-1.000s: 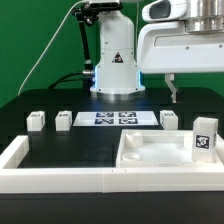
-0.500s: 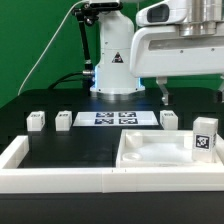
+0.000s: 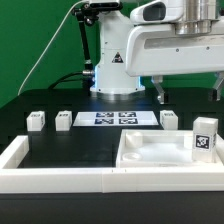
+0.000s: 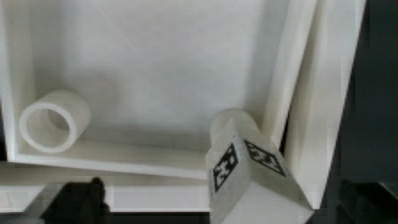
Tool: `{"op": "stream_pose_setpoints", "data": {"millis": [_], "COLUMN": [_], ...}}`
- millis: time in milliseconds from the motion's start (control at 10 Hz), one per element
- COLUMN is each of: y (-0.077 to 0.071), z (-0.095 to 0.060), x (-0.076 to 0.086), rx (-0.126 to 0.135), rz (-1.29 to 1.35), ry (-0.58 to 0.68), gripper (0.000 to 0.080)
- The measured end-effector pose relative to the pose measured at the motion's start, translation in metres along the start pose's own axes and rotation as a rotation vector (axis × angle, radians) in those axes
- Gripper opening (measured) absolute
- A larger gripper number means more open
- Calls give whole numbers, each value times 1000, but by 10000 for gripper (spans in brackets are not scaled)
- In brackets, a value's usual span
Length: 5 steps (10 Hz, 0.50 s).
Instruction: Assemble square table
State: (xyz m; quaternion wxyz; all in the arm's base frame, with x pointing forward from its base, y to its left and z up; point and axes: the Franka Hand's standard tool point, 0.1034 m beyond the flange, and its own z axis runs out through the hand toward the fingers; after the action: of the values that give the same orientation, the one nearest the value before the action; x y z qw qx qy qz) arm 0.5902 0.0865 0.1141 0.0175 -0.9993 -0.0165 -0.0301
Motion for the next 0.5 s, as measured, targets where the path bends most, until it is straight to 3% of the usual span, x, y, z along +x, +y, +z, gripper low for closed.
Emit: {"op": "stream_pose_setpoints", "data": {"millis": [200,400,500], "y": [-14,-13,-13], "z": [9,14,14], "x": [-13,-31,-30], "rx": [-1,-3,-3], "rz": [-29,-38,-38], "ry": [10,7,8], "gripper": [649,649,649]}}
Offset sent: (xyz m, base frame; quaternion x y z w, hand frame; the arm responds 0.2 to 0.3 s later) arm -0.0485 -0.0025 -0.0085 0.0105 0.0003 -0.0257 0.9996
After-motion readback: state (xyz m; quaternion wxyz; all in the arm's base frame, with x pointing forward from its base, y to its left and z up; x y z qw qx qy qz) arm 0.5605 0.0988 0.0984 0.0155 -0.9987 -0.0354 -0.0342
